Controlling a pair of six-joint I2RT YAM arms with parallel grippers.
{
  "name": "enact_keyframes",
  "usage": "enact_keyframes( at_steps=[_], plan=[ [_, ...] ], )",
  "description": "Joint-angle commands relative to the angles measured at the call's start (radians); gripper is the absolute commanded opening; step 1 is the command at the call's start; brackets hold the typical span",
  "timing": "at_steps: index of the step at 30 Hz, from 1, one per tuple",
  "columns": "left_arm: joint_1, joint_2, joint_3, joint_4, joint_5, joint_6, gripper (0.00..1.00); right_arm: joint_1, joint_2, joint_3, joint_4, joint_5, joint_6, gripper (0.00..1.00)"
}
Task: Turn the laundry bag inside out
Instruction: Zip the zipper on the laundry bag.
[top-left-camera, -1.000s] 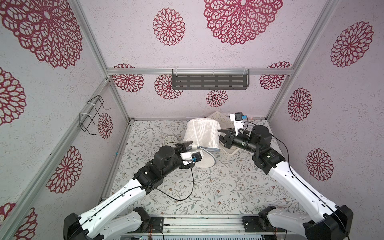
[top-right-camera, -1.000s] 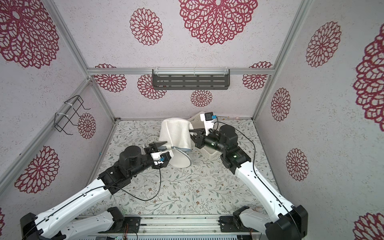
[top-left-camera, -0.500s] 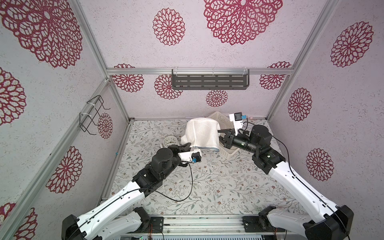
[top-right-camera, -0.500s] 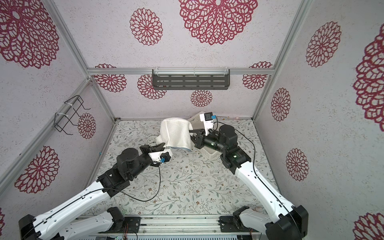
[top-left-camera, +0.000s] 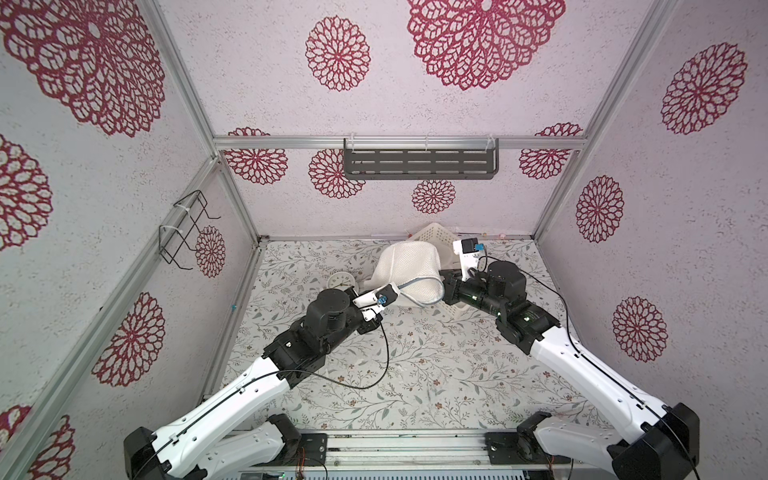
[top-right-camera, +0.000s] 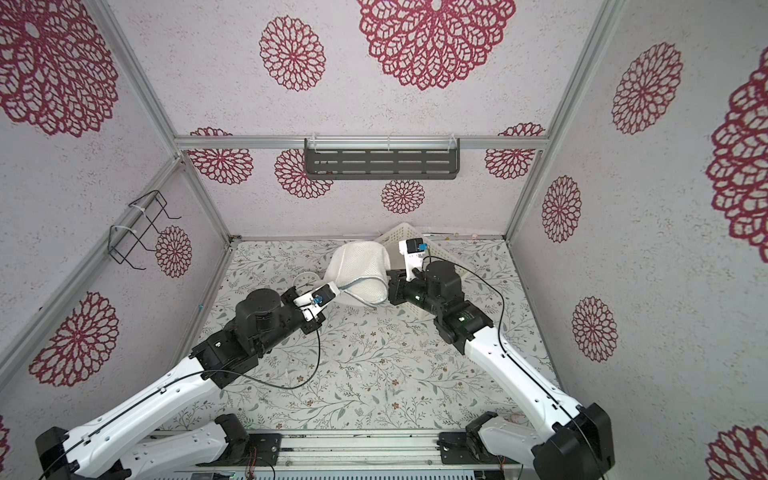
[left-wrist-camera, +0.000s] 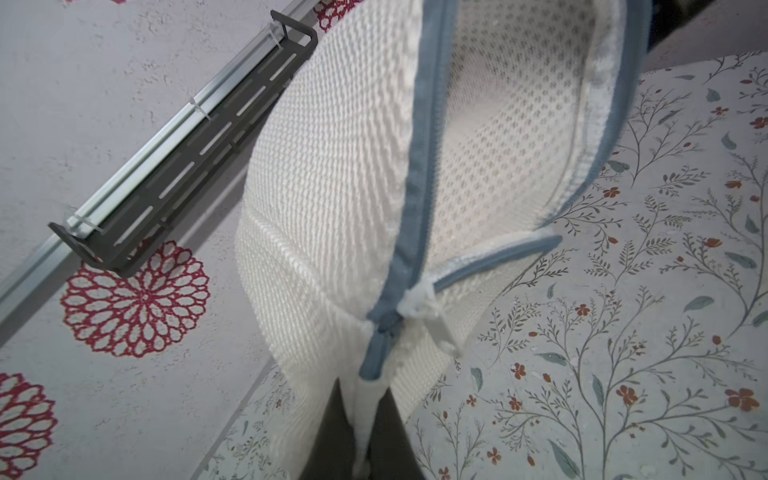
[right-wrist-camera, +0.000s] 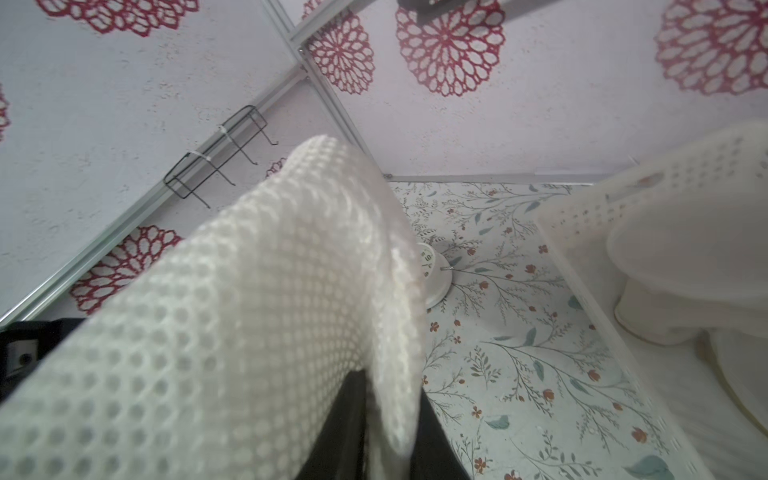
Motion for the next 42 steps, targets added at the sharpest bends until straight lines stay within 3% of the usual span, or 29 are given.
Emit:
enact_keyframes(
  at_steps=[1, 4, 7, 13, 15, 18, 21, 26, 31, 33, 38, 42],
  plan=[
    [-0.004, 0.033, 0.048, -0.068, -0.036, -0.171, 0.0, 0.006, 0.008, -0.02, -0.056, 0.135, 0.046, 0.43],
    [-0.003, 0.049, 0.072, -0.116, -0.077, -0.178, 0.0, -0.011, -0.016, -0.027, -0.123, 0.195, 0.089, 0.59],
    [0.018, 0.048, 0.073, -0.14, -0.089, -0.179, 0.0, -0.046, -0.077, -0.025, -0.207, 0.243, 0.117, 0.69],
    [0.104, 0.037, 0.054, -0.152, -0.047, -0.187, 0.0, -0.077, -0.222, -0.027, -0.279, 0.261, 0.097, 0.73],
    [0.143, 0.037, 0.045, -0.148, -0.022, -0.197, 0.0, -0.077, -0.226, -0.016, -0.274, 0.203, 0.086, 0.71],
    [0.179, 0.026, 0.029, -0.123, 0.013, -0.203, 0.0, -0.061, -0.179, 0.022, -0.238, 0.011, 0.068, 0.63],
    [0.198, 0.007, -0.01, -0.09, 0.025, -0.191, 0.0, 0.03, -0.115, 0.073, -0.199, -0.144, 0.061, 0.57],
    [0.214, -0.065, -0.081, -0.06, 0.053, -0.185, 0.0, 0.2, -0.075, 0.079, -0.147, -0.224, 0.067, 0.47],
    [0.215, -0.132, -0.142, -0.005, 0.145, -0.169, 0.0, 0.289, -0.027, 0.055, -0.05, -0.172, 0.164, 0.34],
    [0.215, -0.16, -0.159, 0.013, 0.236, -0.155, 0.0, 0.307, 0.004, 0.065, 0.016, -0.136, 0.187, 0.31],
    [0.217, -0.213, -0.225, 0.072, 0.349, -0.091, 0.0, 0.308, 0.064, 0.199, -0.083, 0.01, 0.116, 0.28],
    [0.22, -0.186, -0.198, 0.041, 0.375, -0.101, 0.0, 0.314, 0.105, 0.273, -0.173, 0.021, 0.028, 0.24]
  ],
)
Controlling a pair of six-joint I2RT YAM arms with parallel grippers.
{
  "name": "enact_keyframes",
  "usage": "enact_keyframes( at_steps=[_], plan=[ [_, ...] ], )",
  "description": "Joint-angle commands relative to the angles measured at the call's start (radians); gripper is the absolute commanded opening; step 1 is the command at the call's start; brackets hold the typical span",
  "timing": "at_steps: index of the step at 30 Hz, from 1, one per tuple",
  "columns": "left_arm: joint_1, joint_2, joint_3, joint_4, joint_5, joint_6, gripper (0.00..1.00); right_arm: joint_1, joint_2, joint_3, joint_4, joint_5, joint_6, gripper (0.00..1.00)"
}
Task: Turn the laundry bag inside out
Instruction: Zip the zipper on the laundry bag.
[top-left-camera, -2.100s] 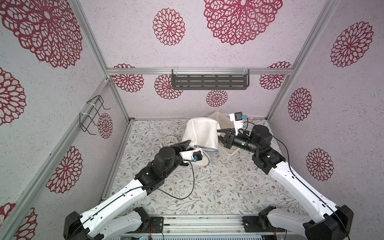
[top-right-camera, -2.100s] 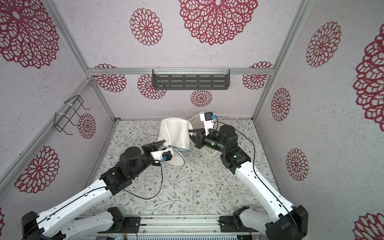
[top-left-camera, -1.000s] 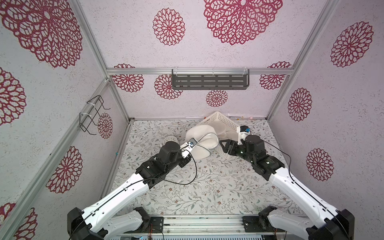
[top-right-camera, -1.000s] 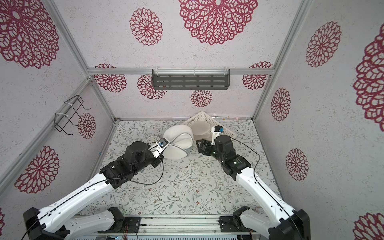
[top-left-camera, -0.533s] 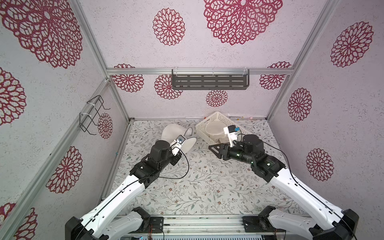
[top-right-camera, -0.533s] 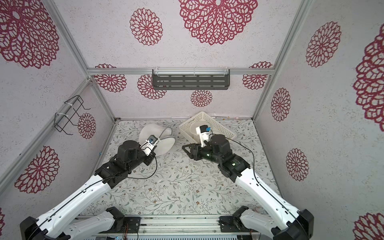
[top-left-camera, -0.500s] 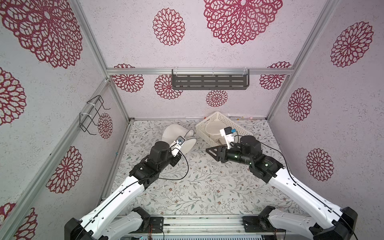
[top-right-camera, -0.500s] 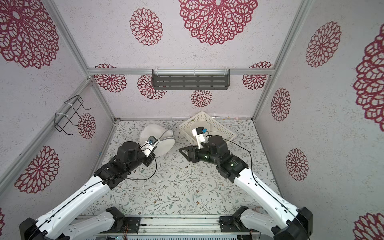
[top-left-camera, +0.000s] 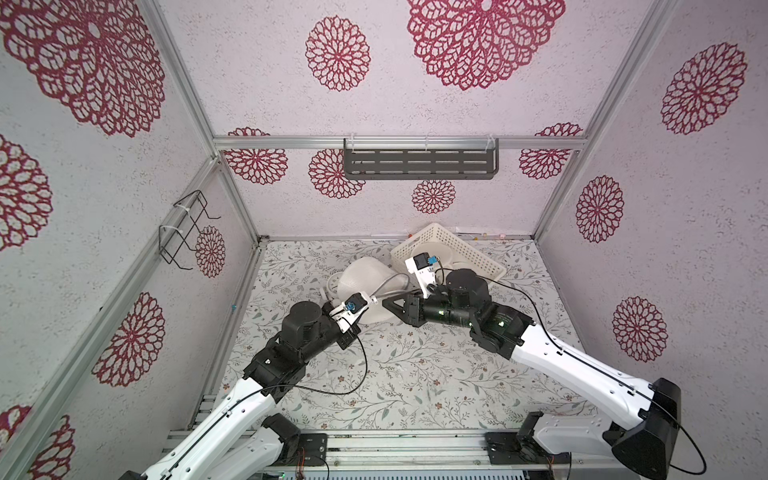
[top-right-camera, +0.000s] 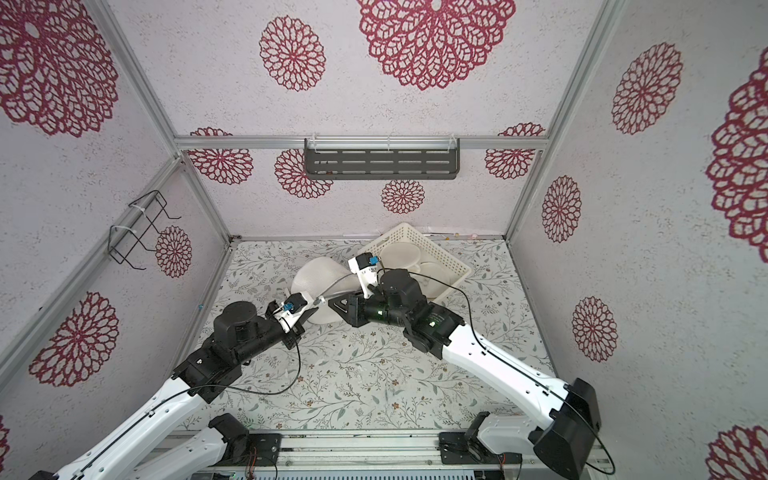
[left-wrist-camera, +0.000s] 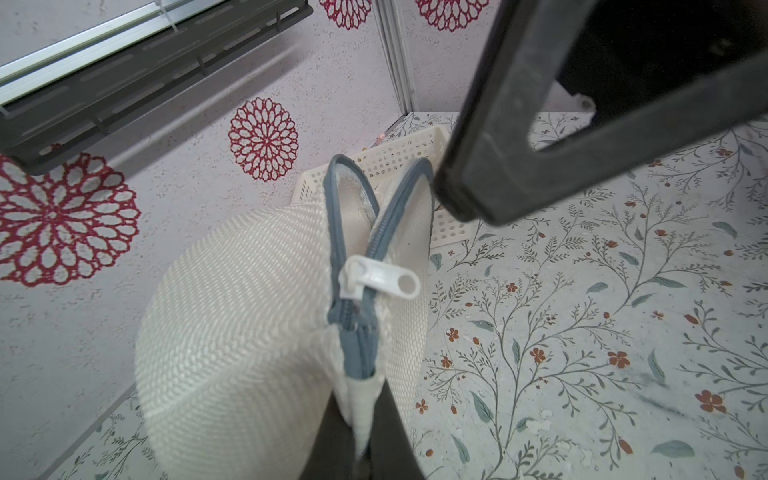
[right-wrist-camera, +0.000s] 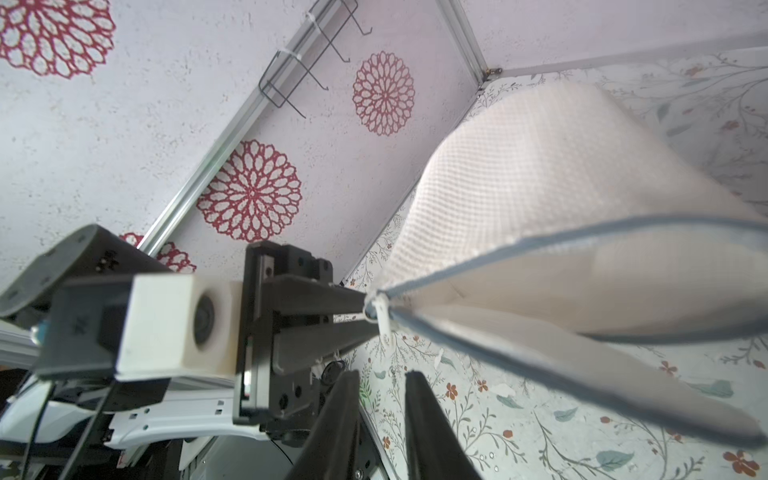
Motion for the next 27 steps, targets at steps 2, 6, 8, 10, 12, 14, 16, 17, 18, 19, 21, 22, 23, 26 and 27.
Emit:
enact_keyframes(
  at_steps=[2, 6, 8, 10, 12, 14, 16, 17, 18, 19, 21, 22, 23, 26, 27],
  plan=[
    [0.009, 0.023, 0.024, 0.032, 0.064, -0.009, 0.0, 0.005, 0.016, 0.062, -0.04, 0.046, -0.091, 0.24],
    [0.01, 0.034, 0.032, 0.026, 0.058, -0.035, 0.0, 0.022, 0.03, 0.076, -0.05, 0.108, -0.142, 0.28],
    [0.01, 0.04, 0.045, 0.008, 0.055, -0.058, 0.0, 0.047, 0.034, 0.093, -0.088, 0.199, -0.228, 0.35],
    [0.01, 0.05, 0.068, -0.027, 0.053, -0.081, 0.0, 0.084, 0.019, 0.085, -0.104, 0.316, -0.357, 0.41],
    [0.012, 0.062, 0.088, -0.057, 0.056, -0.106, 0.0, 0.132, -0.014, 0.027, -0.057, 0.413, -0.529, 0.44],
    [0.011, 0.072, 0.096, -0.072, 0.068, -0.128, 0.0, 0.184, -0.055, -0.059, 0.038, 0.486, -0.72, 0.48],
    [0.012, 0.077, 0.098, -0.071, 0.072, -0.149, 0.0, 0.217, -0.093, -0.146, 0.145, 0.516, -0.886, 0.51],
    [0.012, 0.081, 0.1, -0.072, 0.08, -0.156, 0.0, 0.231, -0.11, -0.192, 0.207, 0.533, -0.963, 0.52],
    [0.012, 0.084, 0.1, -0.072, 0.088, -0.164, 0.0, 0.243, -0.122, -0.23, 0.262, 0.549, -1.028, 0.53],
    [0.012, 0.086, 0.101, -0.072, 0.096, -0.169, 0.0, 0.254, -0.131, -0.258, 0.31, 0.571, -1.078, 0.53],
    [0.012, 0.086, 0.1, -0.072, 0.112, -0.178, 0.0, 0.271, -0.132, -0.29, 0.376, 0.631, -1.148, 0.53],
    [0.012, 0.083, 0.098, -0.072, 0.121, -0.178, 0.0, 0.276, -0.129, -0.29, 0.388, 0.647, -1.168, 0.52],
    [0.011, 0.081, 0.097, -0.071, 0.126, -0.178, 0.0, 0.282, -0.124, -0.295, 0.407, 0.668, -1.189, 0.51],
    [0.012, 0.075, 0.094, -0.074, 0.145, -0.174, 0.0, 0.292, -0.118, -0.307, 0.467, 0.701, -1.211, 0.45],
    [0.012, 0.075, 0.095, -0.078, 0.152, -0.171, 0.0, 0.296, -0.118, -0.31, 0.486, 0.704, -1.212, 0.42]
  ],
)
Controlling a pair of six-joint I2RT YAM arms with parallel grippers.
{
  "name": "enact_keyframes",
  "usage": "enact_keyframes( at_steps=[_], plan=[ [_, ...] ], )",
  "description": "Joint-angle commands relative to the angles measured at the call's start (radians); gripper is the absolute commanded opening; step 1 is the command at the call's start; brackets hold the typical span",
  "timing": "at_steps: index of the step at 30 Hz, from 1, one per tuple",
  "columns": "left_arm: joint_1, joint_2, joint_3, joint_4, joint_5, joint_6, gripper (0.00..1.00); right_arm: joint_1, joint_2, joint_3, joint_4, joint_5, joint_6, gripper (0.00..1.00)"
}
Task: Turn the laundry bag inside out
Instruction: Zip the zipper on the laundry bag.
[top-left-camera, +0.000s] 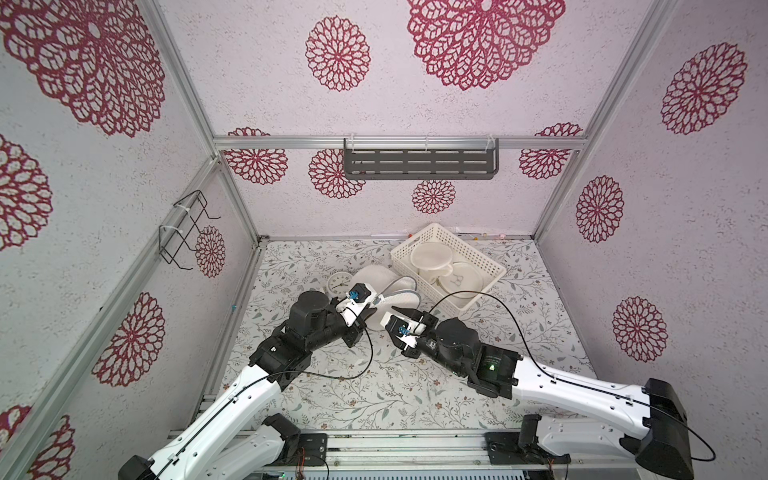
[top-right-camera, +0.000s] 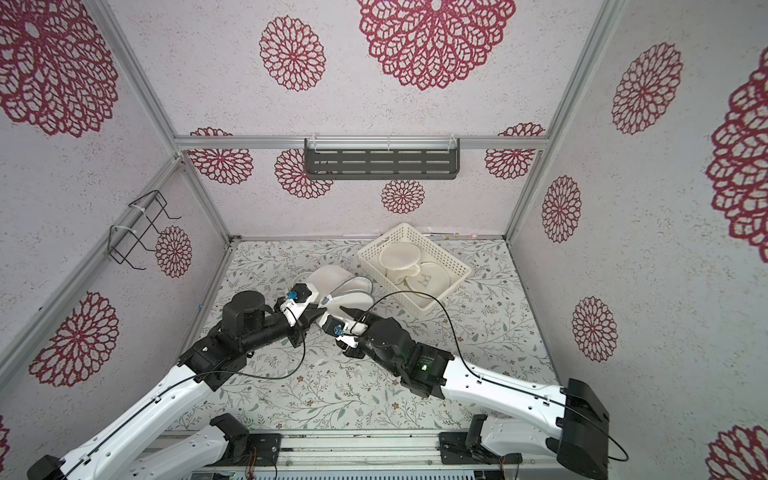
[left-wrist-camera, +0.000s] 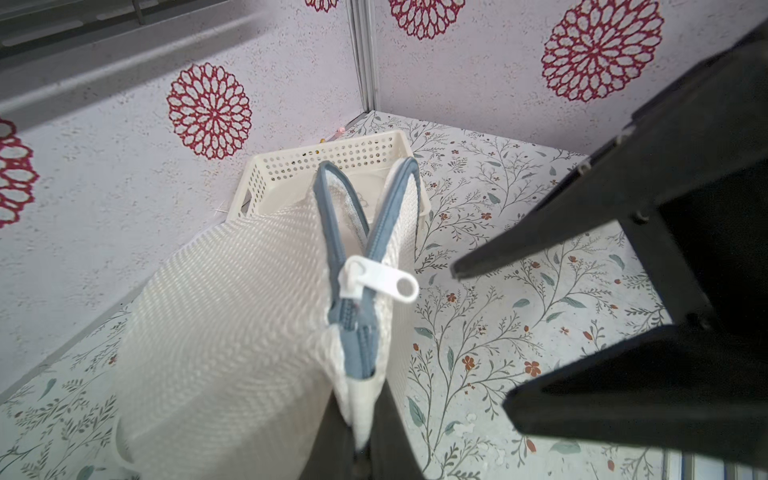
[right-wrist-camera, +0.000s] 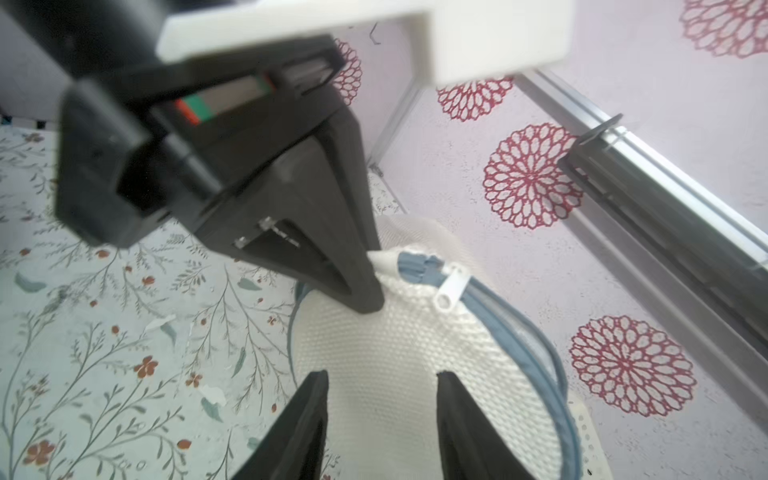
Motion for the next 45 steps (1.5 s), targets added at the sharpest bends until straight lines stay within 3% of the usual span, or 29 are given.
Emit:
enact_keyframes(
  at_steps=[1, 12, 19, 22, 27, 30, 33, 38, 45],
  plan=[
    [0.008, -0.011, 0.009, -0.009, 0.044, -0.01, 0.0, 0.017, -0.015, 0.009, 0.179, 0.084, -0.108, 0.4],
    [0.007, -0.023, 0.009, -0.009, 0.087, -0.002, 0.0, 0.022, 0.018, 0.018, 0.228, 0.085, -0.115, 0.29],
    [0.008, -0.036, 0.009, -0.008, 0.069, 0.017, 0.0, 0.022, 0.015, 0.035, 0.156, 0.072, -0.037, 0.33],
    [0.008, -0.043, 0.01, -0.009, 0.021, 0.031, 0.0, 0.022, -0.013, 0.039, 0.138, 0.042, 0.194, 0.34],
    [0.008, -0.062, 0.004, 0.016, -0.012, 0.067, 0.0, 0.022, -0.064, 0.026, 0.059, 0.046, 0.851, 0.28],
    [0.006, -0.072, -0.013, 0.062, -0.001, 0.076, 0.0, 0.021, -0.069, 0.001, 0.069, -0.008, 1.085, 0.27],
    [0.007, -0.088, -0.037, 0.103, 0.018, 0.087, 0.0, 0.021, -0.066, -0.02, 0.131, -0.038, 1.204, 0.27],
    [0.003, -0.103, -0.055, 0.123, 0.017, 0.101, 0.0, 0.014, -0.057, -0.019, 0.213, -0.109, 1.233, 0.29],
    [-0.004, -0.102, -0.064, 0.148, 0.025, 0.106, 0.0, -0.007, -0.025, -0.016, 0.285, -0.094, 1.263, 0.3]
  ],
)
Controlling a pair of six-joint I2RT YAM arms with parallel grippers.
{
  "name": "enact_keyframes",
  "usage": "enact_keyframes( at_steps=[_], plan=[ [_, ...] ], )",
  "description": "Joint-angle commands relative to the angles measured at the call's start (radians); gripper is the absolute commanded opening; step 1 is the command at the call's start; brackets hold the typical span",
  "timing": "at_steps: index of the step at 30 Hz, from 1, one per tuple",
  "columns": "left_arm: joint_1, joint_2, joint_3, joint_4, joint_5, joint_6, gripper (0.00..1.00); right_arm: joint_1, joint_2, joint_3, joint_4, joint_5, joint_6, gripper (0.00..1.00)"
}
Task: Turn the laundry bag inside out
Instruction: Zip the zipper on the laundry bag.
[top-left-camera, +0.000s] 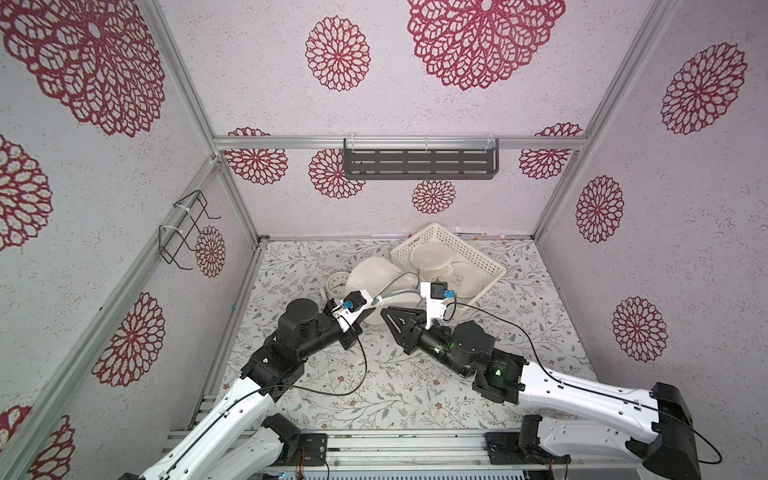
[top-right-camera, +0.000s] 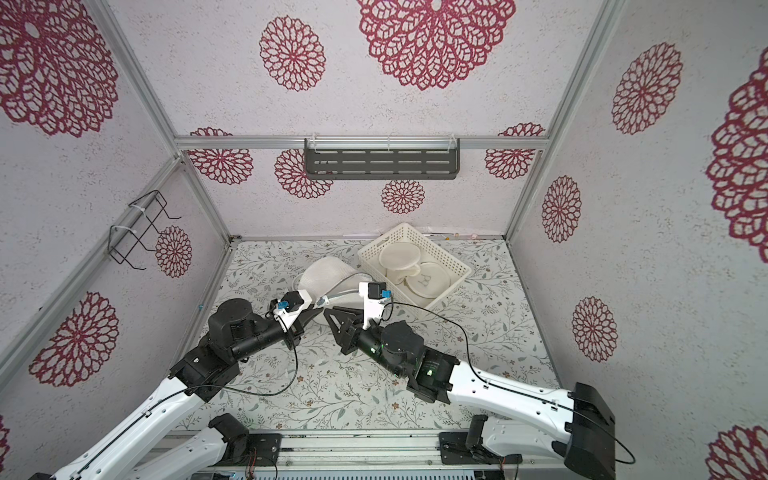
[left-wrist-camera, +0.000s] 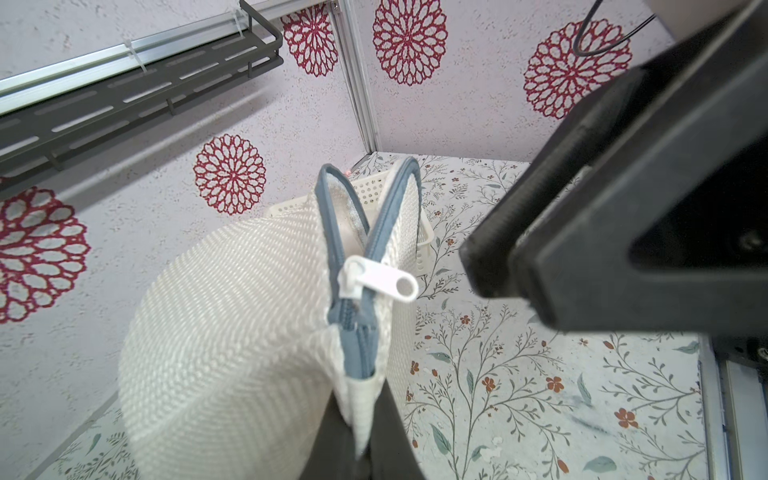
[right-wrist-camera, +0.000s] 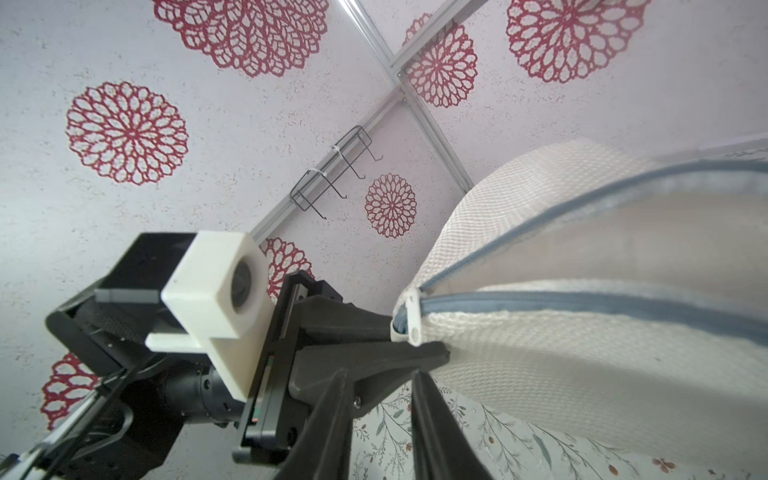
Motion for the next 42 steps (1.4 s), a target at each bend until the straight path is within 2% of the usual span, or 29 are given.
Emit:
enact_keyframes(
  at_steps=[1, 23, 34, 42],
  plan=[
    [-0.003, -0.009, -0.006, 0.054, 0.014, 0.012, 0.0, -0.018, 0.026, 0.021, 0.08, -0.017, 0.057, 0.29],
    [-0.011, -0.013, -0.019, 0.059, 0.02, 0.028, 0.0, -0.043, 0.104, 0.046, 0.176, -0.054, 0.08, 0.23],
    [-0.013, -0.012, -0.025, 0.059, 0.006, 0.042, 0.0, -0.05, 0.109, 0.046, 0.189, -0.031, 0.082, 0.16],
    [-0.015, -0.006, -0.023, 0.042, -0.022, 0.057, 0.0, -0.053, 0.101, 0.043, 0.176, -0.024, 0.084, 0.14]
  ],
)
